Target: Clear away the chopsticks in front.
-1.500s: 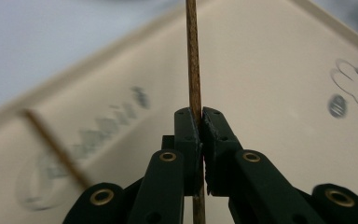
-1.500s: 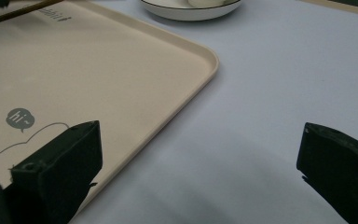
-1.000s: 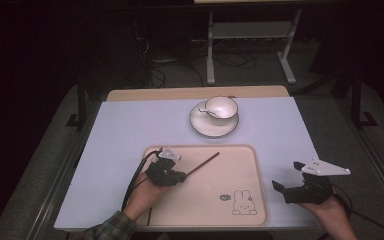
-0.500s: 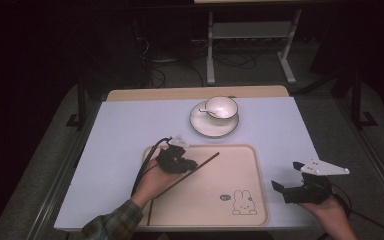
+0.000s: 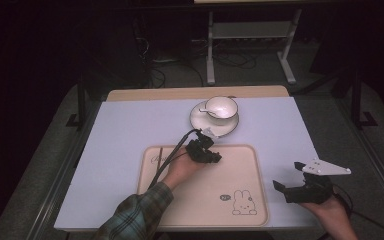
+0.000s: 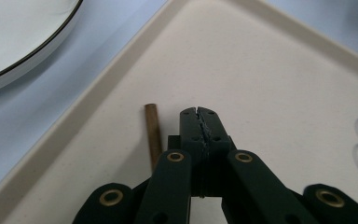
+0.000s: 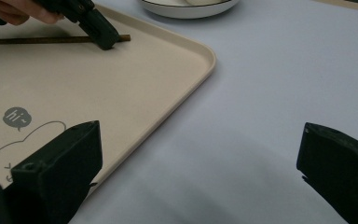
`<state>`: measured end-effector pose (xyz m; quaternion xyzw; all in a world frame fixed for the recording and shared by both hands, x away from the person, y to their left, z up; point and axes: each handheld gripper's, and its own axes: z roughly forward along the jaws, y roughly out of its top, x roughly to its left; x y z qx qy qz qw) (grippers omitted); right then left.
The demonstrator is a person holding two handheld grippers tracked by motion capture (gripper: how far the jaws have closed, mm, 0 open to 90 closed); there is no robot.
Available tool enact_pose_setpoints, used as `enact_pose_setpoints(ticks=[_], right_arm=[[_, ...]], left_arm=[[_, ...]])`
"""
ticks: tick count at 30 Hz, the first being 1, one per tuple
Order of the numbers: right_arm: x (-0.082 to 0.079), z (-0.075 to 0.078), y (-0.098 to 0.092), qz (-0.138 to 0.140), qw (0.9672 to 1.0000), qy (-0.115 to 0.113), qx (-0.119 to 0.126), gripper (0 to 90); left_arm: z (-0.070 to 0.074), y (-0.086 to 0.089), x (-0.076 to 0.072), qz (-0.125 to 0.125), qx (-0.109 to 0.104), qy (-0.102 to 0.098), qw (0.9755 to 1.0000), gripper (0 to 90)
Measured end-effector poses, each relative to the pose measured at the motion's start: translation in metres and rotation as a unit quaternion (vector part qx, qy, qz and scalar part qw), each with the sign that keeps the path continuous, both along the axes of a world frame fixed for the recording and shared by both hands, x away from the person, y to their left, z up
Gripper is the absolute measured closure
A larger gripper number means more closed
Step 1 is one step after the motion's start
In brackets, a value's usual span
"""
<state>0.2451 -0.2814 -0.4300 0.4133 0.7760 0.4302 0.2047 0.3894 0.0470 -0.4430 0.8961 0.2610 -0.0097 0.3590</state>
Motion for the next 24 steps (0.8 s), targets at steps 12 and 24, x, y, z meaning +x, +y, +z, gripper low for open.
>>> enact_pose_setpoints(ticks=[12, 24], right_arm=[[0.0, 0.0, 0.001, 0.001, 1.0, 0.0, -0.002, 0.0], [0.0, 0.001, 0.003, 0.001, 1.0, 0.0, -0.002, 0.0]], left_arm=[[0.001, 0.04, 0.01, 0.054, 0.0, 0.003, 0.9985, 89.6], [0.003, 0.09, 0.008, 0.098, 0.01, 0.005, 0.9952, 89.5]])
